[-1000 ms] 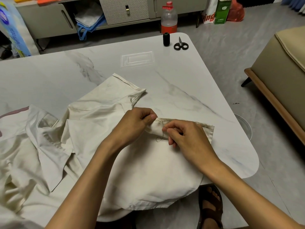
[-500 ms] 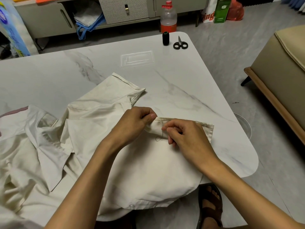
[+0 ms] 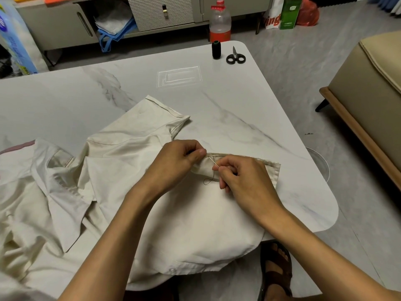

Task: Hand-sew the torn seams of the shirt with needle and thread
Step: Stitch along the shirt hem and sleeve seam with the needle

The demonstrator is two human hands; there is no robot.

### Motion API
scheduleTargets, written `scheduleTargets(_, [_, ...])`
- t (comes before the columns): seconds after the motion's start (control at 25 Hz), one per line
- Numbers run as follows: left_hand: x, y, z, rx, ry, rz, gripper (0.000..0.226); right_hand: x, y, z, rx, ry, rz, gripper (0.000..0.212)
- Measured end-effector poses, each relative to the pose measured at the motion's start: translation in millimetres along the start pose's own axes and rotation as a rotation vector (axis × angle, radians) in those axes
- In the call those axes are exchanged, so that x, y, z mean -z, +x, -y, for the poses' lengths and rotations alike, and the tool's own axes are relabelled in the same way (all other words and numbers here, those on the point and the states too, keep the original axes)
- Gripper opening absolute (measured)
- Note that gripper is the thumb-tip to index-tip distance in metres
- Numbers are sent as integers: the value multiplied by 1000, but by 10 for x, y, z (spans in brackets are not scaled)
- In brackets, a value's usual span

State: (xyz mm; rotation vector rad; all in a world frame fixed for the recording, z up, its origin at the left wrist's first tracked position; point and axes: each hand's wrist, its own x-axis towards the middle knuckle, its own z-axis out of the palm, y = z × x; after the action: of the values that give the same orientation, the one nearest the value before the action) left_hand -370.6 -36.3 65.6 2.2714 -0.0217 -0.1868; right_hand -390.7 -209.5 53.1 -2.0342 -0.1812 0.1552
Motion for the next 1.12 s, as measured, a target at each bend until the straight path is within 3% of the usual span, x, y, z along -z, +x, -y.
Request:
scheduleTargets(0.12, [-21, -42, -21, -48, -11, -45, 14, -20, 2, 3, -21, -9, -24, 21])
scheduleTargets(0.48, [-151, -50, 43, -406, 347, -304, 17, -84, -3, 42, -63, -45, -102, 22])
scheduleTargets(0.76, [-198, -73, 30, -614, 495, -342, 10, -83, 6, 70, -91, -50, -117, 31])
scheduleTargets(0.84, [-208, -76, 28, -630, 504, -340, 10, -63, 4, 79, -118, -5, -105, 32])
scheduleTargets(1.0, [-221, -68, 52, -546, 454, -382, 11, -79, -8, 72, -152, 183, -81, 9])
scheduleTargets(1.12, [-235, -65, 60, -527, 441, -375, 9, -88, -25, 77, -134, 218, -59, 23])
